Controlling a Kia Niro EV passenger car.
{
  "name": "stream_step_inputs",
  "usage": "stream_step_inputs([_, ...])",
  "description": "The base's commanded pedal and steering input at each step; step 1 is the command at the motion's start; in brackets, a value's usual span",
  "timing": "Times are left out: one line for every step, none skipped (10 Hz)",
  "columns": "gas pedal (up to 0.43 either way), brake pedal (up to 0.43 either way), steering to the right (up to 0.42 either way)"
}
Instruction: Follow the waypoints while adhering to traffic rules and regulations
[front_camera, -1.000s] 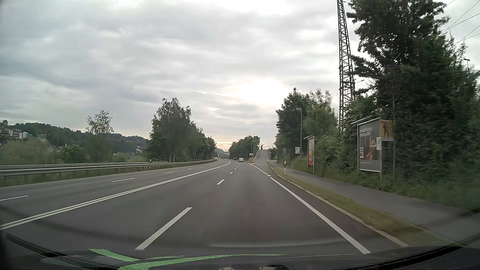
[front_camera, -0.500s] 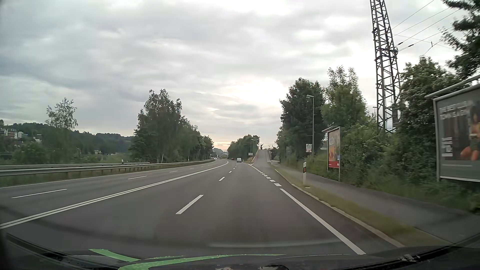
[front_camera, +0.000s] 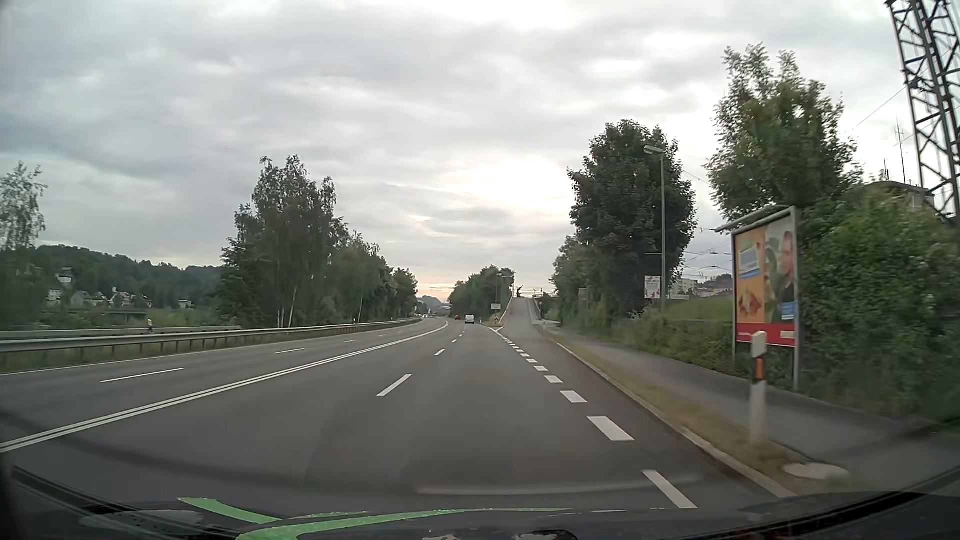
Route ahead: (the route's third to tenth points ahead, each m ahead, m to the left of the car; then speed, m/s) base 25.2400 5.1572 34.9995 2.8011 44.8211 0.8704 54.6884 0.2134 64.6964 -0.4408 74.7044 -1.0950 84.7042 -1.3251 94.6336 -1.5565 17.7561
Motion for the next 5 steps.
stream_step_inputs([0.0,0.152,0.007])
stream_step_inputs([0.0,0.152,0.007])
stream_step_inputs([0.0,0.085,0.007])
stream_step_inputs([0.0,0.018,0.007])
stream_step_inputs([0.0,0.0,0.007])
